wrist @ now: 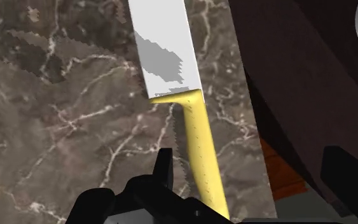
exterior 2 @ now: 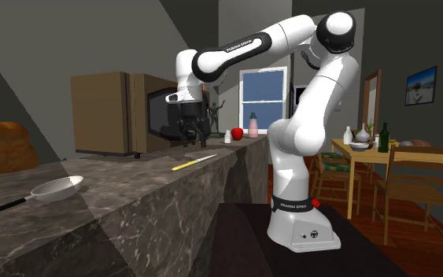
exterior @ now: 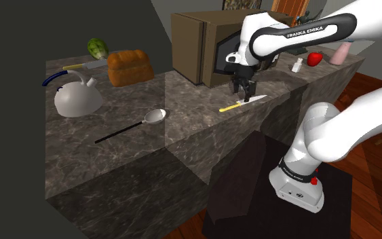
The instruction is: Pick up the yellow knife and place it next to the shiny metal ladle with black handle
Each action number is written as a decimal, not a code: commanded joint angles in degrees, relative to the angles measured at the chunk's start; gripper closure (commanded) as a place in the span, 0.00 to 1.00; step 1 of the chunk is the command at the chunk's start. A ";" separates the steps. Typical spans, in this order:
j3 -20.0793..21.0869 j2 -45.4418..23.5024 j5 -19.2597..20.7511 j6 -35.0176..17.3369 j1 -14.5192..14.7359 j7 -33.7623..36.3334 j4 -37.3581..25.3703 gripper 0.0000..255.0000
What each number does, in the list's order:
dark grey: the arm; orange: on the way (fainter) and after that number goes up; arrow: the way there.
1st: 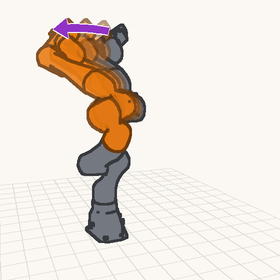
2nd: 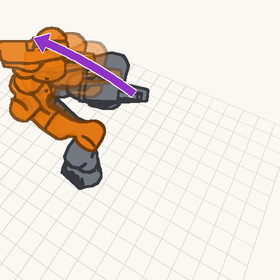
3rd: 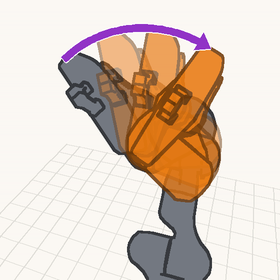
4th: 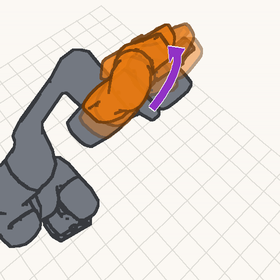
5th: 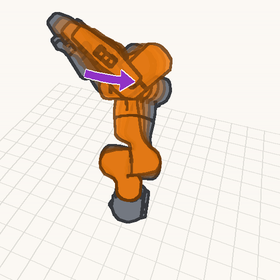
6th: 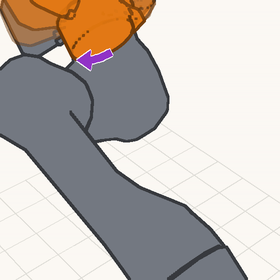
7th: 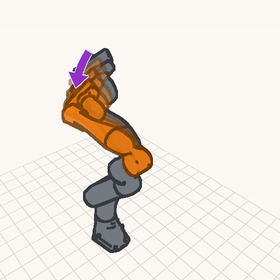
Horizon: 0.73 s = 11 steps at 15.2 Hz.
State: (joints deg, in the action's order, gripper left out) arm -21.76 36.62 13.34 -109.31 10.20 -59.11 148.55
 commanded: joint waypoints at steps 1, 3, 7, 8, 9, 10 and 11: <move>-4.32 -3.49 0.86 -5.04 2.74 -10.58 -0.71 0.00; -4.74 -4.05 1.08 -6.77 2.76 -10.57 0.46 0.00; -5.54 -5.43 1.45 -10.34 2.75 -10.63 2.68 0.00; -5.76 -5.82 1.53 -11.25 2.76 -10.65 3.21 0.00; -5.88 -6.06 1.58 -11.79 2.77 -10.66 3.50 0.00; -5.88 -6.05 1.58 -11.78 2.77 -10.66 3.51 0.00; -5.88 -6.06 1.58 -11.79 2.77 -10.66 3.50 0.00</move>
State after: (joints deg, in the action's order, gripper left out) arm -27.58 30.61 14.89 -120.94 12.98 -69.74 151.97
